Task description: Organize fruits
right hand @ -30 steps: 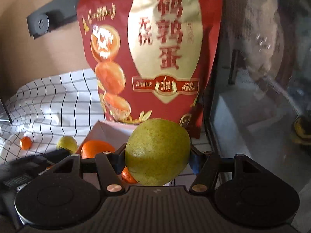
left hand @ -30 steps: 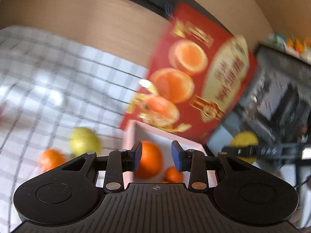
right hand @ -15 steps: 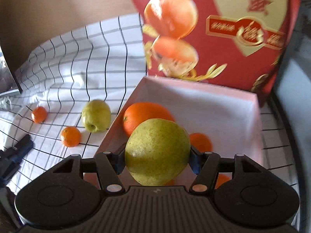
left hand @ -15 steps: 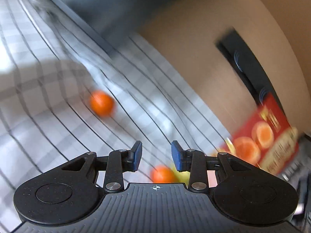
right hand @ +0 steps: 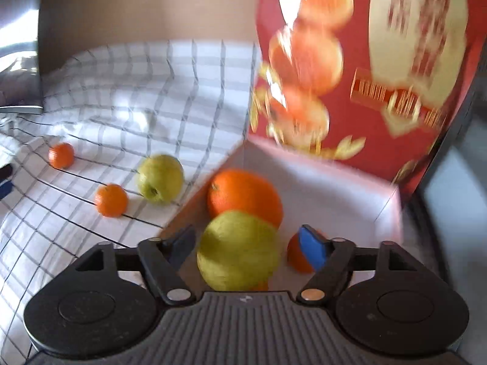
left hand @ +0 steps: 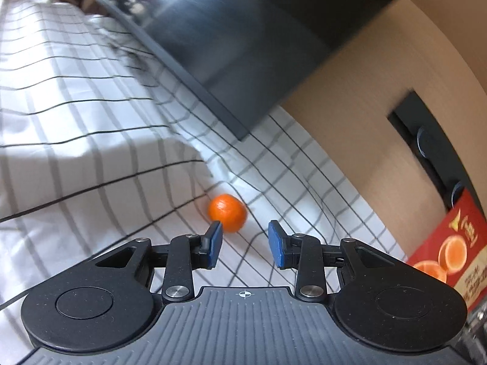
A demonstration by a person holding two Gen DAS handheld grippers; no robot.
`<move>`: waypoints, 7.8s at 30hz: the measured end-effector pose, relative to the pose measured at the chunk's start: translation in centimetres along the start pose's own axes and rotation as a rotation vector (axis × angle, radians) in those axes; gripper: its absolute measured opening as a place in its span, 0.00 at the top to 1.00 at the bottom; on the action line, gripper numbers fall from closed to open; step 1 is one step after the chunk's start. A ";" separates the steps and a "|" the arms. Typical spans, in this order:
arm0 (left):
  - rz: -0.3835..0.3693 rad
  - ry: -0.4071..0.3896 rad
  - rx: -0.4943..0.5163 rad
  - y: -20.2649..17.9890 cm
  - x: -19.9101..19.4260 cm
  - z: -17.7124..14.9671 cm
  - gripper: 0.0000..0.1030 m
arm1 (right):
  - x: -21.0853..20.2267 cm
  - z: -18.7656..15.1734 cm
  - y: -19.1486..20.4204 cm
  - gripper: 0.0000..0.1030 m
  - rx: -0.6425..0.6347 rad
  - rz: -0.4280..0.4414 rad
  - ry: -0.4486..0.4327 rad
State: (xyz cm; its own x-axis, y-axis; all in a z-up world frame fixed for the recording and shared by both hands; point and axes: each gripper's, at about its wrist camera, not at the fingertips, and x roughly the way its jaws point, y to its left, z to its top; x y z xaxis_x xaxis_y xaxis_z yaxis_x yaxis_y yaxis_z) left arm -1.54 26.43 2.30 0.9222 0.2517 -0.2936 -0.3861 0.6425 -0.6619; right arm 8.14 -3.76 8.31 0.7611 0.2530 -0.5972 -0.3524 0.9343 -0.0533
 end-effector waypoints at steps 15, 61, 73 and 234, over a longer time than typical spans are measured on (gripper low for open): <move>0.113 0.255 0.590 -6.0 10.1 1.4 0.64 | -8.4 -9.0 -0.5 0.24 0.025 0.240 -0.034; -0.228 0.390 0.705 -7.6 -6.0 -9.5 0.49 | -4.5 -13.4 2.9 0.22 0.011 0.220 -0.028; -0.119 0.320 0.423 -3.0 -5.6 -7.5 0.49 | -7.2 -8.5 2.6 0.22 -0.024 0.227 -0.116; -0.225 0.365 0.433 -6.6 -4.9 -7.1 0.47 | -8.9 -13.4 -3.7 0.54 -0.024 0.010 -0.107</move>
State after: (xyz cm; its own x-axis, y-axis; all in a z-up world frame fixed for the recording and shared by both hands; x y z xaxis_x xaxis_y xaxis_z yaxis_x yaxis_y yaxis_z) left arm -3.70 15.84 3.21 0.8833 -0.1396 -0.4476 -0.0681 0.9063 -0.4171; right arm -4.64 -12.80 3.07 0.8109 0.2891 -0.5088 -0.3722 0.9257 -0.0672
